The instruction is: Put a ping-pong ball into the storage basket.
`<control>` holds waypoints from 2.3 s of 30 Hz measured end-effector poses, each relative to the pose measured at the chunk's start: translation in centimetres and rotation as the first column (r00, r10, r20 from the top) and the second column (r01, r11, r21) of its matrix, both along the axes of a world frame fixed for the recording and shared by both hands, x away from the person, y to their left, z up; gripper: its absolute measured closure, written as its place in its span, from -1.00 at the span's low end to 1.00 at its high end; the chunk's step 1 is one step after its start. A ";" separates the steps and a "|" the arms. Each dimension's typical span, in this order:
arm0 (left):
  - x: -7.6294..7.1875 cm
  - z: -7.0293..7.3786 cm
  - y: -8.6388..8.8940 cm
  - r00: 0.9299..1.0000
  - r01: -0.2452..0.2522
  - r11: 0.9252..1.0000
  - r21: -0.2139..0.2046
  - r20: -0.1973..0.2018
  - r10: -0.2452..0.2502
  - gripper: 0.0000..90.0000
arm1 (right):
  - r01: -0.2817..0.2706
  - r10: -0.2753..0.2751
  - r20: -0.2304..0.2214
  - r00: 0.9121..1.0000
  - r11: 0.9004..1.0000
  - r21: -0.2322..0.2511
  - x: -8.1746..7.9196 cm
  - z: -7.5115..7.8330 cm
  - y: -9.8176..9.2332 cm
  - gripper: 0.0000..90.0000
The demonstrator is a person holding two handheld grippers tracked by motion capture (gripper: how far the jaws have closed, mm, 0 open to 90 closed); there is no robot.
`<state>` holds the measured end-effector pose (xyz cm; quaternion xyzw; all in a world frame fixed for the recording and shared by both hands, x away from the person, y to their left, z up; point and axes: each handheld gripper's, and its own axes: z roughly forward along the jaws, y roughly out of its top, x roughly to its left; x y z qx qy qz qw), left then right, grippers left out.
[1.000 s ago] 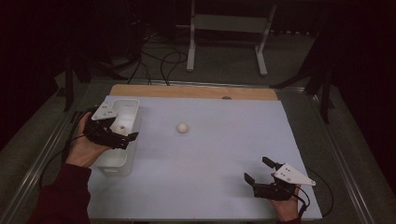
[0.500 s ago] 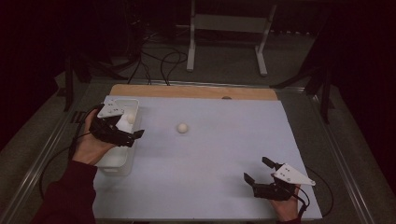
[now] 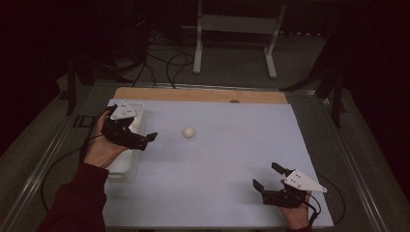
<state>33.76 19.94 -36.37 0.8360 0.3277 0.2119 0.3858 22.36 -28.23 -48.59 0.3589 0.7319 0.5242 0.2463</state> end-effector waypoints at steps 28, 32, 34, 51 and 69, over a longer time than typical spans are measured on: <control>1.0 -0.5 -3.2 1.000 0.018 1.000 0.008 -0.003 -0.018 -1.00 | 0.002 -0.002 0.003 1.000 1.000 0.005 0.0 0.1 -0.1 -0.83; 1.2 -0.6 -3.8 1.000 0.019 1.000 0.000 -0.005 -0.019 -1.00 | 0.002 -0.002 0.003 1.000 1.000 0.006 0.0 0.1 -0.1 -0.83; 1.3 -0.7 -4.0 1.000 0.020 1.000 0.000 -0.004 -0.020 -1.00 | 0.002 -0.002 0.003 1.000 1.000 0.006 0.0 0.1 -0.1 -0.82; 2.1 -1.3 -5.4 1.000 0.023 1.000 0.003 -0.007 -0.023 -1.00 | 0.000 0.000 0.004 1.000 1.000 0.007 0.0 0.1 -0.1 -0.83; 3.2 -1.7 -6.5 1.000 0.019 1.000 0.005 -0.005 -0.019 -1.00 | -0.001 0.001 0.003 1.000 1.000 0.010 0.0 0.1 -0.1 -0.83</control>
